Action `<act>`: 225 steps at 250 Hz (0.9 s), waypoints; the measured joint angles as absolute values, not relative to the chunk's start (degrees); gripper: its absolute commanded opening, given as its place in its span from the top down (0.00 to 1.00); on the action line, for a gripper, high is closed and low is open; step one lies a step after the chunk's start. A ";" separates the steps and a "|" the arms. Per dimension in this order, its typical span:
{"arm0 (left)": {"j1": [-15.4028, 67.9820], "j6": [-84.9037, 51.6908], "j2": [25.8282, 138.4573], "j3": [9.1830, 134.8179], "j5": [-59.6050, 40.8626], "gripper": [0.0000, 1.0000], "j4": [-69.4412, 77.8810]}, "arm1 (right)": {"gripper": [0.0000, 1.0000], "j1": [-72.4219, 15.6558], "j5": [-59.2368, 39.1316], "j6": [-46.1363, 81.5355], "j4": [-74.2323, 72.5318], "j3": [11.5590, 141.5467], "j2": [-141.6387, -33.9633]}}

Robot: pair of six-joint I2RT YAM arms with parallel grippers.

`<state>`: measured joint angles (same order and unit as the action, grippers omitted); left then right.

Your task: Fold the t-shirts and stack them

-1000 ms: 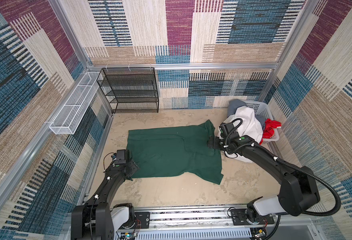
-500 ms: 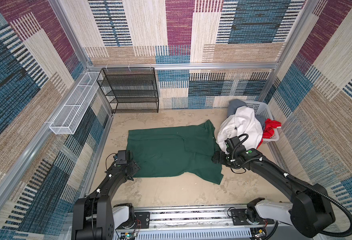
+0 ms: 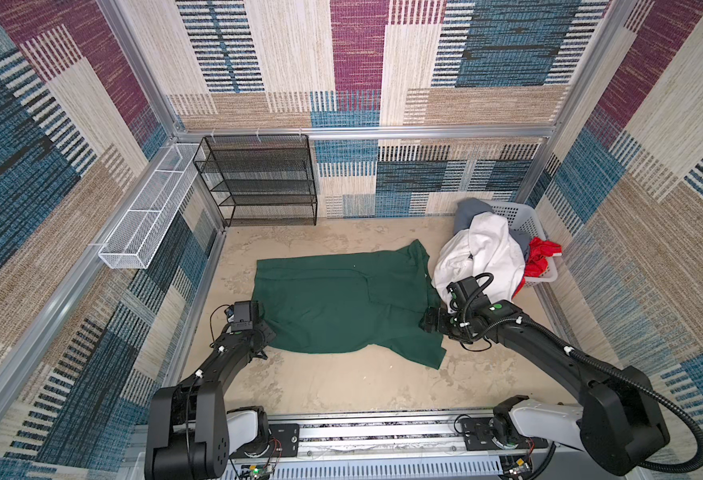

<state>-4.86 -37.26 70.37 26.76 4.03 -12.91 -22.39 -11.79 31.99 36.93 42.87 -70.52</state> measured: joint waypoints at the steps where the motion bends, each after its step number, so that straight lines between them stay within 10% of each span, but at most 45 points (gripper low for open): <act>1: -4.86 -37.26 70.35 26.76 4.01 0.92 -12.97 | 0.01 -22.39 -11.84 31.99 36.93 42.83 -70.54; 225: -4.86 -36.25 60.27 28.60 2.55 1.00 -22.31 | 0.23 -25.28 -17.12 32.34 40.23 34.06 -66.63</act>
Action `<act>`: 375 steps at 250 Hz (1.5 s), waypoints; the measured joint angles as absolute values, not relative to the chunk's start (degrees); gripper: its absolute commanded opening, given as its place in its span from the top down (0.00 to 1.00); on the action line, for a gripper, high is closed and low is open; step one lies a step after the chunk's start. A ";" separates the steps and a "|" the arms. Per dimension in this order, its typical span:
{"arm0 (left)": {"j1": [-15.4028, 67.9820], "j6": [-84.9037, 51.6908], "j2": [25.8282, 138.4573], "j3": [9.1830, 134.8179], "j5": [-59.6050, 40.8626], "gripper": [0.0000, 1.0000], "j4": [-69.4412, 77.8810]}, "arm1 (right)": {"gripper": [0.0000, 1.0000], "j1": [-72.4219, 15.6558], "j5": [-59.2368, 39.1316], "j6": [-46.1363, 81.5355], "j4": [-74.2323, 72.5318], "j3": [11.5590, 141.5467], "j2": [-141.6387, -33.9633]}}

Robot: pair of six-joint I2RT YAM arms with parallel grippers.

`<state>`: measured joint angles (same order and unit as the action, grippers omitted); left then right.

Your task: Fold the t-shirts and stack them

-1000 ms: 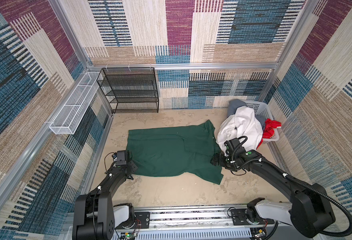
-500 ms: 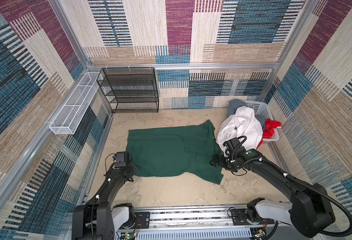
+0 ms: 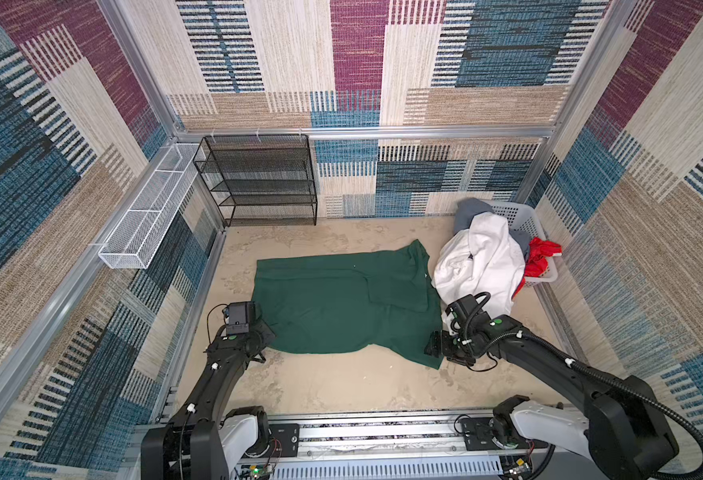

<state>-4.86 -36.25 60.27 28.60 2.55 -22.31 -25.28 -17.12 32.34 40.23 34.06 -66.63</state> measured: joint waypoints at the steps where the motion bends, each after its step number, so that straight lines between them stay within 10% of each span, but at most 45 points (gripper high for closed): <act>1: -4.86 -36.25 60.27 28.60 2.55 1.00 -22.31 | 0.23 -25.32 -17.15 32.38 40.16 34.02 -66.63; 62: -4.86 -36.47 60.47 28.60 1.19 1.00 -22.26 | 0.38 -30.48 -15.75 34.04 38.24 33.45 -70.13; 144: -4.86 -36.47 59.46 28.14 1.17 1.00 -22.09 | 1.00 -33.08 -10.72 34.35 38.04 35.03 -74.37; 375: -4.84 -36.29 48.07 31.55 1.17 1.00 -28.75 | 1.00 -32.16 -14.28 33.34 42.98 61.08 -70.91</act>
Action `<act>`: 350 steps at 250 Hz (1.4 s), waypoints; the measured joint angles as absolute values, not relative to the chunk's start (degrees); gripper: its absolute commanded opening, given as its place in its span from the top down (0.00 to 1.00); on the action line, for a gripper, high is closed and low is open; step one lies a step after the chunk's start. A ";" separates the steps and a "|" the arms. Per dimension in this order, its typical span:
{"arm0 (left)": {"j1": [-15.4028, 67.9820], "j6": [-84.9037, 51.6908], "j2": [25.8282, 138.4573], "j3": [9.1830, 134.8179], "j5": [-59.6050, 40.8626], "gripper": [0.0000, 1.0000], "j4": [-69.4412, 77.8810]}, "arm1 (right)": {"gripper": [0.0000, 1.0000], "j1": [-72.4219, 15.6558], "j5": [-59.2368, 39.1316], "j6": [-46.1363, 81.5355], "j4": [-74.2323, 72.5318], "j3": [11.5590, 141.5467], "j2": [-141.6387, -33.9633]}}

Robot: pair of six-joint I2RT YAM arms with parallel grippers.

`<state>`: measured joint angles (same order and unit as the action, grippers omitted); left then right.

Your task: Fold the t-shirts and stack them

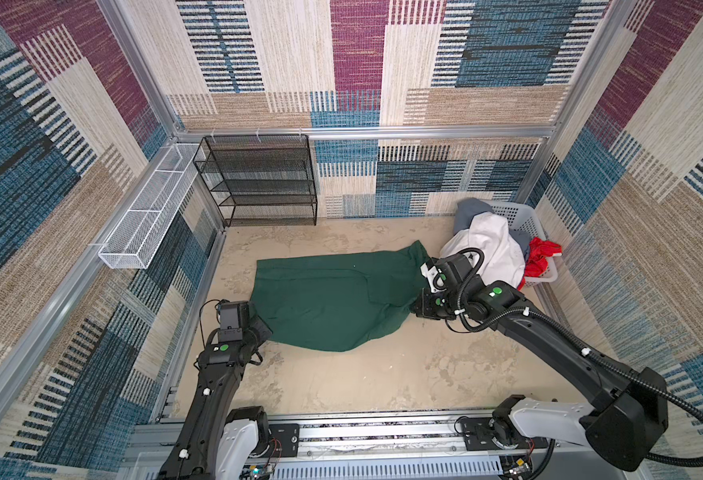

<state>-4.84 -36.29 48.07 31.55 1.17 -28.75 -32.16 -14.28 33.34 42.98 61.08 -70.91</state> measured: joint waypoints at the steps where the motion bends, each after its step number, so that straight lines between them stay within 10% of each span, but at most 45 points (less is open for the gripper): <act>1: -4.84 -36.32 47.75 31.57 1.15 1.00 -28.91 | 1.00 -32.16 -14.26 33.36 43.05 61.08 -70.87; 88: -4.86 -37.28 38.39 33.98 1.43 1.00 -34.52 | 1.00 -31.97 -12.84 35.94 44.56 59.57 -66.85; 350: -4.86 -37.04 70.17 40.21 7.94 1.00 -19.68 | 1.00 -20.49 -12.84 30.55 28.14 69.45 -94.02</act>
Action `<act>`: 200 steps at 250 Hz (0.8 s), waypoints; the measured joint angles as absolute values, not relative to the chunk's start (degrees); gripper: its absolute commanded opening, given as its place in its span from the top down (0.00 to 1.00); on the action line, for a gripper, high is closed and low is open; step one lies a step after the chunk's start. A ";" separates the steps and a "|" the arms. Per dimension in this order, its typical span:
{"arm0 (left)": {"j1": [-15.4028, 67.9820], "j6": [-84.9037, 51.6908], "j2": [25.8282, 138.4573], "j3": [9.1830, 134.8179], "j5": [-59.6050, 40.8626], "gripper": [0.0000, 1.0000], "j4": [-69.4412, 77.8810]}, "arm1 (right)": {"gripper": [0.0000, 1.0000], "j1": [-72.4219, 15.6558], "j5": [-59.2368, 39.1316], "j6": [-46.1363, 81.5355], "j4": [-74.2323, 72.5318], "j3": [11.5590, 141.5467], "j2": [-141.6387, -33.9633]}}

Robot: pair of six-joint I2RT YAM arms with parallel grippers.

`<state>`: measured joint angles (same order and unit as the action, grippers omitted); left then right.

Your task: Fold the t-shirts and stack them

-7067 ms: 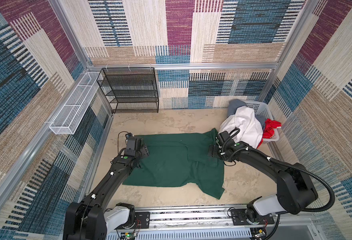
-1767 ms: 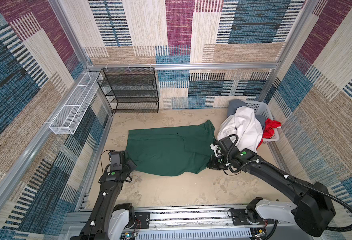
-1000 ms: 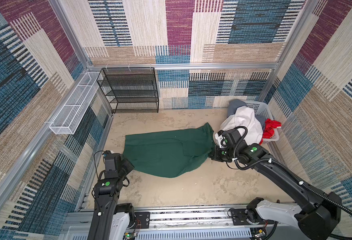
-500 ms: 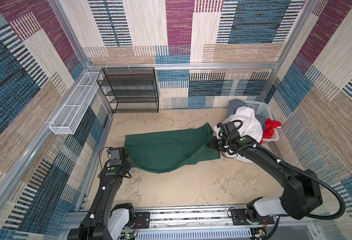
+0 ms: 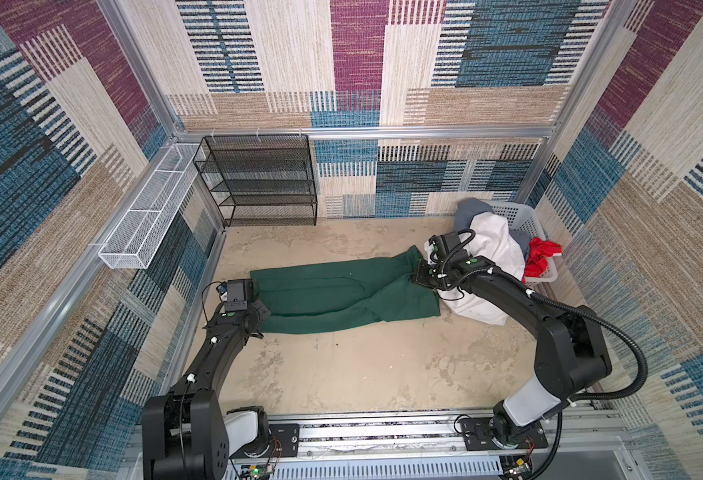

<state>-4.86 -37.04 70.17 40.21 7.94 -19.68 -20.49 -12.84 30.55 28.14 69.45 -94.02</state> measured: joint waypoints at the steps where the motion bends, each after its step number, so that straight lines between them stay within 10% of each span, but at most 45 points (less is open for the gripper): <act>1: -4.86 -37.04 70.28 40.29 8.05 1.00 -19.64 | 1.00 -20.49 -12.84 30.52 28.14 69.49 -94.08; 21: -4.86 -36.84 71.53 41.21 8.99 0.97 -19.55 | 1.00 -20.32 -12.84 30.28 28.14 70.46 -95.48; 51: -4.86 -36.21 73.47 43.11 10.57 0.57 -19.68 | 1.00 -19.99 -12.82 29.82 28.14 70.96 -96.73; 85: -4.86 -36.18 75.44 45.17 12.34 0.26 -19.88 | 0.42 -19.62 -12.84 29.67 28.14 70.98 -97.30; 134: -4.86 -35.75 76.58 48.03 13.10 0.20 -20.29 | 0.15 -18.68 -10.41 28.32 28.16 71.26 -97.17; 200: -3.46 -34.87 73.56 44.71 8.64 0.18 -18.44 | 0.16 -24.23 -4.60 26.89 30.92 67.68 -91.70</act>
<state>-3.46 -34.87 73.56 44.71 8.64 -18.44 -24.23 -4.60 26.89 30.92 67.68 -91.70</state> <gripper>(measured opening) 0.820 0.858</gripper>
